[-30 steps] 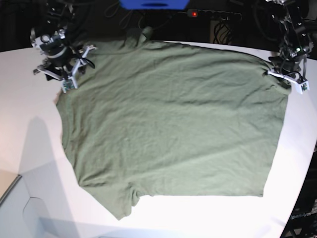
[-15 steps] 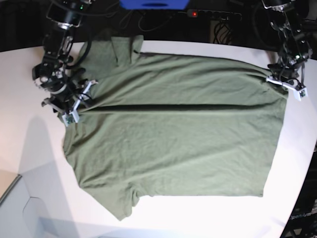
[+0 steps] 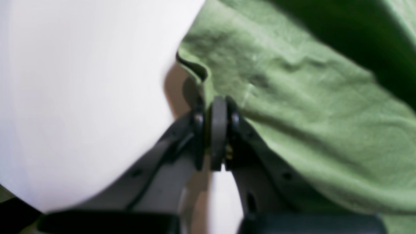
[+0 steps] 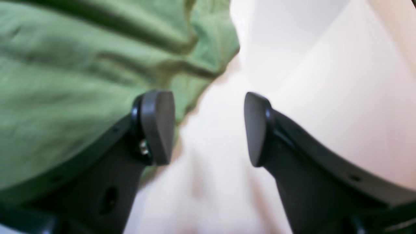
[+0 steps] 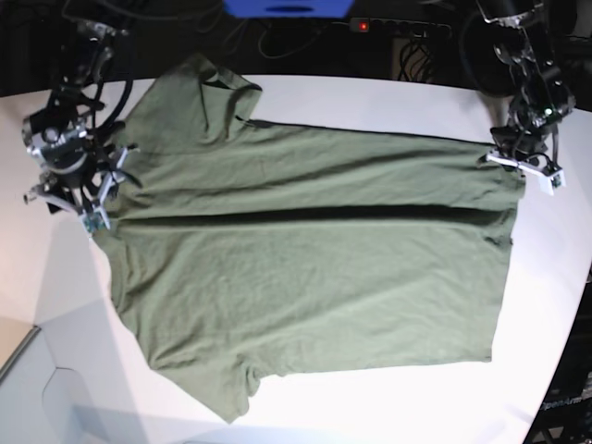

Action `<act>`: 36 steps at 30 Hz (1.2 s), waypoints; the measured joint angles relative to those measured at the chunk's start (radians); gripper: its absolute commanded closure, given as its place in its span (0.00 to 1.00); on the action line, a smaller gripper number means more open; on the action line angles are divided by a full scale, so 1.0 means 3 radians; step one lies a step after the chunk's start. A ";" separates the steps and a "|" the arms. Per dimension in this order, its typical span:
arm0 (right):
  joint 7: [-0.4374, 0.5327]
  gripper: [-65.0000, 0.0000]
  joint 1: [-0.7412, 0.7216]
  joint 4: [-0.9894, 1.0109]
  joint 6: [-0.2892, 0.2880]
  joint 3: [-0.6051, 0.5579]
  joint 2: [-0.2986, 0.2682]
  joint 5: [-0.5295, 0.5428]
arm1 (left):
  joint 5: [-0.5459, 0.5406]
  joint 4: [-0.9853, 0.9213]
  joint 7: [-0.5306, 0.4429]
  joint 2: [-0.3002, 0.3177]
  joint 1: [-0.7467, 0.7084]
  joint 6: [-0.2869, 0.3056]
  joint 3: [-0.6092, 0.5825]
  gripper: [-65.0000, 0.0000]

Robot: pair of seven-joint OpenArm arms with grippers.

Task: Layout the t-shirt on the table in an organized manner, then fold the t-shirt properly
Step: 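Grasp the shirt edges with both grippers and stretch them apart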

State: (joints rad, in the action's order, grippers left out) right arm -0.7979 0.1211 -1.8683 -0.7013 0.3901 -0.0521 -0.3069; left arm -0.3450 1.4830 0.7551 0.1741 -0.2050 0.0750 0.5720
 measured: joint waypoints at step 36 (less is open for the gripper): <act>-0.0033 0.47 0.1017 -0.0094 0.0011 -0.0004 0.0645 0.0072 | 0.0041 0.0408 0.0301 0.0018 -0.0351 -0.0005 0.0004 1.00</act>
State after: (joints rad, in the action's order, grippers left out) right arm -0.8078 0.4263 -1.8965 -0.6979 0.3889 0.1413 -0.2852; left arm -0.3328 1.6054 0.8455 0.1795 -0.3103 0.0734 0.5732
